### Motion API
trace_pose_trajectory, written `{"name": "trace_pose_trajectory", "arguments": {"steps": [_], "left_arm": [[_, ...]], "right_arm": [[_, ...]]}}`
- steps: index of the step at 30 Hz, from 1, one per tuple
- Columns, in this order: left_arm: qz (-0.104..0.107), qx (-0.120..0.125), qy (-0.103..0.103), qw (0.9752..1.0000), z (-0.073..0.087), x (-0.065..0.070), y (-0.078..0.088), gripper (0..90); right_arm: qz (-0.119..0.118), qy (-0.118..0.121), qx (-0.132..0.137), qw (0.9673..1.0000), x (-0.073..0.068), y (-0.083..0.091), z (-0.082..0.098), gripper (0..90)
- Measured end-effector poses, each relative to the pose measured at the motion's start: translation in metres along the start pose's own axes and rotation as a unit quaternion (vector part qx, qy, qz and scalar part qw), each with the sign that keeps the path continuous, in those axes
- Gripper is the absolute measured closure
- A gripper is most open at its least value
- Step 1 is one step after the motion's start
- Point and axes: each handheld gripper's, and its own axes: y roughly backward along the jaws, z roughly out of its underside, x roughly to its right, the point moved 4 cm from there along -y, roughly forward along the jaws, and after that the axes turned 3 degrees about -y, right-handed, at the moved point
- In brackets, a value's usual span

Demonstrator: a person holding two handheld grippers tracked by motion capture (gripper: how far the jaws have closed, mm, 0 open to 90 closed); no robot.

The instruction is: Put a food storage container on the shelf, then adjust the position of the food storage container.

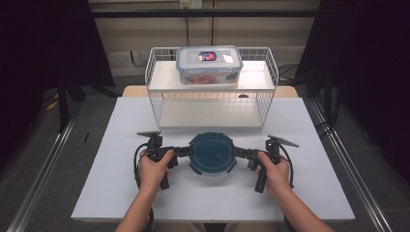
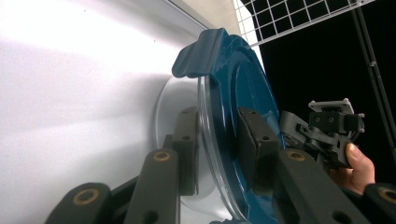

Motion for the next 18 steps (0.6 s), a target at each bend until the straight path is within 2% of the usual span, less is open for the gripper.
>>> {"name": "trace_pose_trajectory", "arguments": {"steps": [6,14,18], "left_arm": [[-0.001,0.004,0.015,0.9999,0.0004,0.0002,0.0016,72.2],[-0.005,-0.009,0.035,0.9993,0.0002,0.0009,0.0055,73.4],[-0.009,-0.013,0.038,0.9992,0.0005,0.0024,0.0076,73.9]], "right_arm": [[-0.005,-0.02,-0.005,0.9998,0.0013,0.0005,-0.0015,74.3],[-0.005,-0.016,-0.002,0.9999,-0.0032,-0.0001,-0.0023,75.1],[-0.009,-0.023,-0.004,0.9997,-0.0043,-0.0001,-0.0029,75.5]]}}
